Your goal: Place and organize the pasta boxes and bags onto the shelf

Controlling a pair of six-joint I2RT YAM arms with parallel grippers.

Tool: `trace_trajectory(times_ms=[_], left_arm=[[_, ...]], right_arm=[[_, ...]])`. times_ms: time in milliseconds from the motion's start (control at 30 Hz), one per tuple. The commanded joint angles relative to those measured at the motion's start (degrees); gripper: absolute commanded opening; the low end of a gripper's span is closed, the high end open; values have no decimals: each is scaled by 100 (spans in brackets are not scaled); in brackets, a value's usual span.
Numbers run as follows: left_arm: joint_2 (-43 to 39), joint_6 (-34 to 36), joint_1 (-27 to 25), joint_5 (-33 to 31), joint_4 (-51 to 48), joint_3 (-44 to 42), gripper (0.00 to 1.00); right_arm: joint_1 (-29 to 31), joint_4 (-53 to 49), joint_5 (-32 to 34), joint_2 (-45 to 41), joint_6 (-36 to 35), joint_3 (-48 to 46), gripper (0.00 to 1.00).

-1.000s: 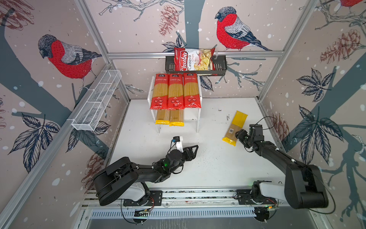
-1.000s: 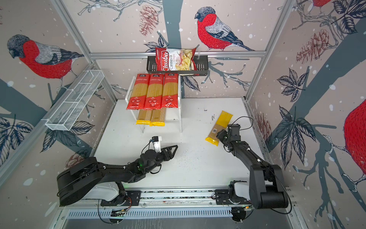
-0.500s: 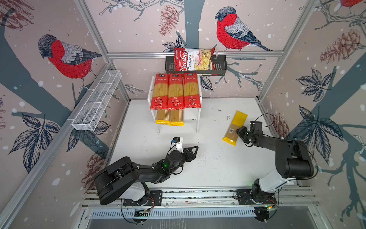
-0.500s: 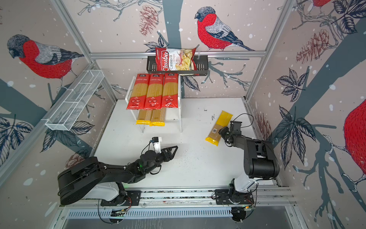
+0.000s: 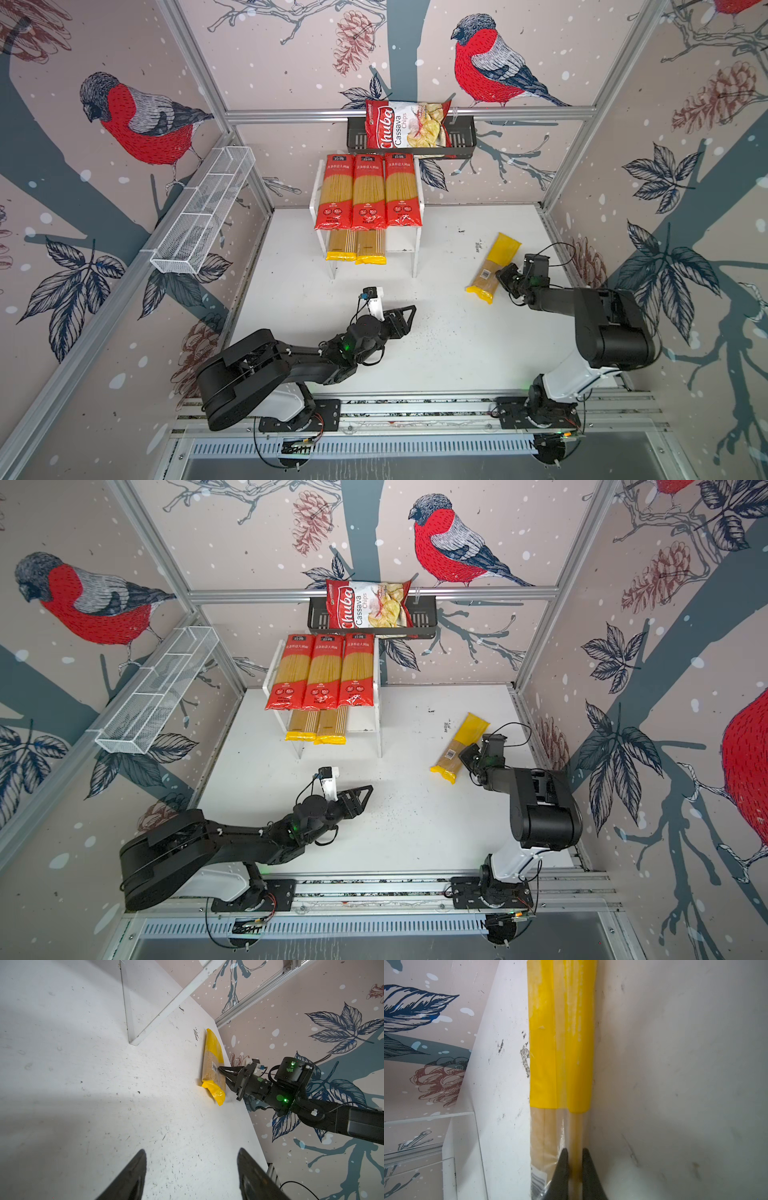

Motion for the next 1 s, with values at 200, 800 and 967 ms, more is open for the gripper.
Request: trace_trajectory(times_ms=[200,800,967], left_arm=[[86,257,-28,159,194,156,68],[2231,-1481,-33,1002,4350,-290,85],[2779,-1716,-66,1126,4923,-142,94]], right_arm=[[668,-966,334,-838,-227,-79,8],[2267,907,-183,-3119,1570,-1258,6],[2771,732,153,-3160,1569,-1178,5]])
